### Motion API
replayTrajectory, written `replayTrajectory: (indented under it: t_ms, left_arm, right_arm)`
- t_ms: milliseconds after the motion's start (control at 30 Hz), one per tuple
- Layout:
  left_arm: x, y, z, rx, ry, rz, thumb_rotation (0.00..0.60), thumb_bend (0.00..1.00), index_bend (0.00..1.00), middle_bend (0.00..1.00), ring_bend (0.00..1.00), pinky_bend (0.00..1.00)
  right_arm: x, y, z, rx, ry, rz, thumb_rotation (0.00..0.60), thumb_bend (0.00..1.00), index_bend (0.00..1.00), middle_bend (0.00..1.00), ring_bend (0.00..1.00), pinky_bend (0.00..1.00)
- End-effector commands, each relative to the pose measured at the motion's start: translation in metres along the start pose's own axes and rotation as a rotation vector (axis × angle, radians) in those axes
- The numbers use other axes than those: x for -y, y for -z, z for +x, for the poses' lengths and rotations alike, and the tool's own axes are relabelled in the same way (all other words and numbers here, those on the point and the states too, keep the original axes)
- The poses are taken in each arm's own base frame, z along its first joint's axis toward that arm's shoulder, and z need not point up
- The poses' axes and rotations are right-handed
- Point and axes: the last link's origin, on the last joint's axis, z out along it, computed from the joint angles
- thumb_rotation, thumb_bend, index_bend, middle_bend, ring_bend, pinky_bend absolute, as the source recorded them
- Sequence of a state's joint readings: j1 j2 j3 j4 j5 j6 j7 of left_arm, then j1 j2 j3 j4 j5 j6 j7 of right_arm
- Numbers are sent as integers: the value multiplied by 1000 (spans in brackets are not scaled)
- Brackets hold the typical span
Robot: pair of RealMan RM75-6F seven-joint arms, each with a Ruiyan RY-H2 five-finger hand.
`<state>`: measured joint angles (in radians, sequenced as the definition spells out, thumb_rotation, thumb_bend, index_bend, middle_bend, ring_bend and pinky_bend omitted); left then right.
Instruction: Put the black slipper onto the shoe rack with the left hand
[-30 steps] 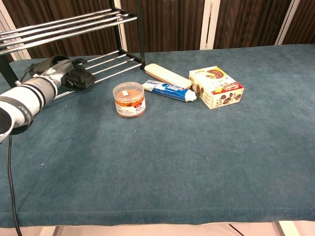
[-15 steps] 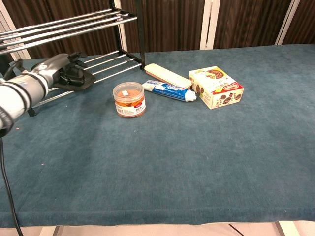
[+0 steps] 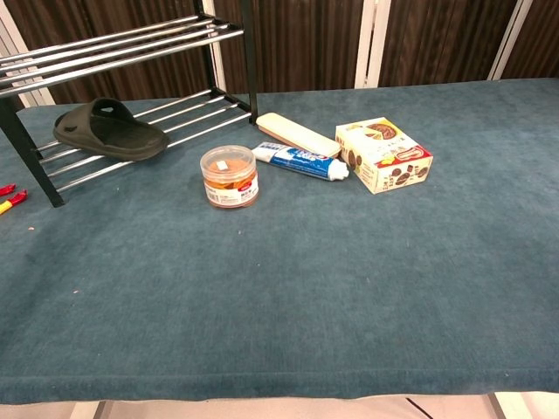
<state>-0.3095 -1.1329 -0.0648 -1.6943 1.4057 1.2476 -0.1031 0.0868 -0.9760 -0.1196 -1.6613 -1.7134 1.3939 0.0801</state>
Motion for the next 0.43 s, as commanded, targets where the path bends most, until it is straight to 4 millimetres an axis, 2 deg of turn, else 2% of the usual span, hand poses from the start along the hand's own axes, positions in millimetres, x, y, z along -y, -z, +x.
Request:
replayTrajectory:
  t_ms: [33,167,333,433]
  left_arm:
    - [42,97,14,-165,-80,69,577,394,0,80,71,125]
    - [42,105,3,-161,-140,31,600,395,0,67,44,114]
    - [39,104,-3,-193,-203,32,600,396,0,62,37,111]
    - [38,101,-7,-220,-236,54,600,394,0,60,36,110]
  right_arm:
    - [5,-2,-3,0,12,8,600,158,0,263,277,211]
    - [9,-5,-7,1,29,8,600,157,0,246,245,211]
    - [9,-4,-6,-16,28,1,600,158,0,159,183,211]
    - [8,-4,-6,-20,25,-4,600,158,0,144,163,211]
